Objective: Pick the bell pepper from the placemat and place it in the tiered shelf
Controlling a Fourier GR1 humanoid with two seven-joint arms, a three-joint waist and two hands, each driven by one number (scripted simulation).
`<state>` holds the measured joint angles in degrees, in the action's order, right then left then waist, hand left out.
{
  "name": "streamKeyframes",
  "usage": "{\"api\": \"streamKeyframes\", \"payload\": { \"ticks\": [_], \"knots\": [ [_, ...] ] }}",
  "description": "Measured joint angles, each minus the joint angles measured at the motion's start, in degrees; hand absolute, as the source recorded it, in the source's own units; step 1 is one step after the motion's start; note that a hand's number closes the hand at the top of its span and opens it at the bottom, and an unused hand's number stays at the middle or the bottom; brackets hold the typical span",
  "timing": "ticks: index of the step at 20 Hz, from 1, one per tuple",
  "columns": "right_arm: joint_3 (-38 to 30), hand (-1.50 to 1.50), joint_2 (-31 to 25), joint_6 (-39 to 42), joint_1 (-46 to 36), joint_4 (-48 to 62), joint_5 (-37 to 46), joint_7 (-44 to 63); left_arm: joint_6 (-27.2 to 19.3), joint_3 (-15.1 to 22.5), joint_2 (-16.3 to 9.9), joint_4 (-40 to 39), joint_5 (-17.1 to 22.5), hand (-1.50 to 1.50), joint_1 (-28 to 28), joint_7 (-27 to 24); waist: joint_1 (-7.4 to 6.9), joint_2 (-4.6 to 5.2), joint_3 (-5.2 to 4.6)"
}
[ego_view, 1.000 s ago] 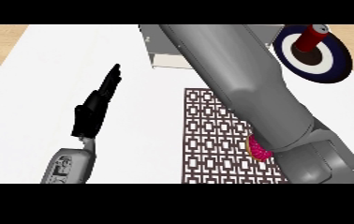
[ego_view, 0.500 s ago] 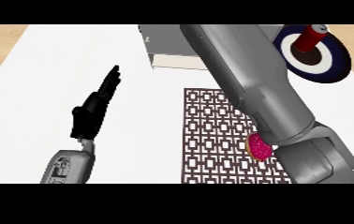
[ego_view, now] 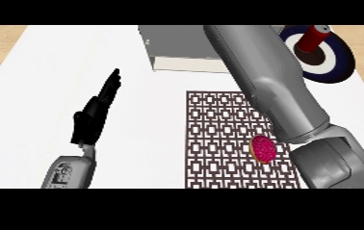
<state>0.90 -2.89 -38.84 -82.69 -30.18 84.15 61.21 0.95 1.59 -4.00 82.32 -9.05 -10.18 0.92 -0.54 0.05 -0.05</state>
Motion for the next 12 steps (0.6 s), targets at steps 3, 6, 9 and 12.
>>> {"api": "streamKeyframes", "payload": {
  "ticks": [3,6,9,12],
  "knots": [
    [-1.41,-1.50,-0.09,-0.53,1.03,-2.01,0.52,0.25,0.38,-0.28,-0.31,1.06,0.46,0.00,0.47,0.39,0.08,-0.09,0.02],
    [-3.09,-1.50,0.24,-1.94,2.18,-4.32,0.35,-0.21,0.71,-0.64,-0.51,0.57,0.78,0.00,0.72,0.13,0.13,-0.06,0.04],
    [-4.95,-1.50,0.96,-2.83,2.16,-7.58,-1.15,-0.80,0.24,-0.68,-0.26,0.11,0.47,0.00,0.58,-0.19,0.30,-0.13,0.04],
    [-5.46,-1.50,1.80,-3.49,2.70,-10.26,-2.68,-1.25,1.18,-1.16,-0.91,0.44,1.18,0.00,0.46,0.29,0.17,-0.15,0.04]
  ]
}}
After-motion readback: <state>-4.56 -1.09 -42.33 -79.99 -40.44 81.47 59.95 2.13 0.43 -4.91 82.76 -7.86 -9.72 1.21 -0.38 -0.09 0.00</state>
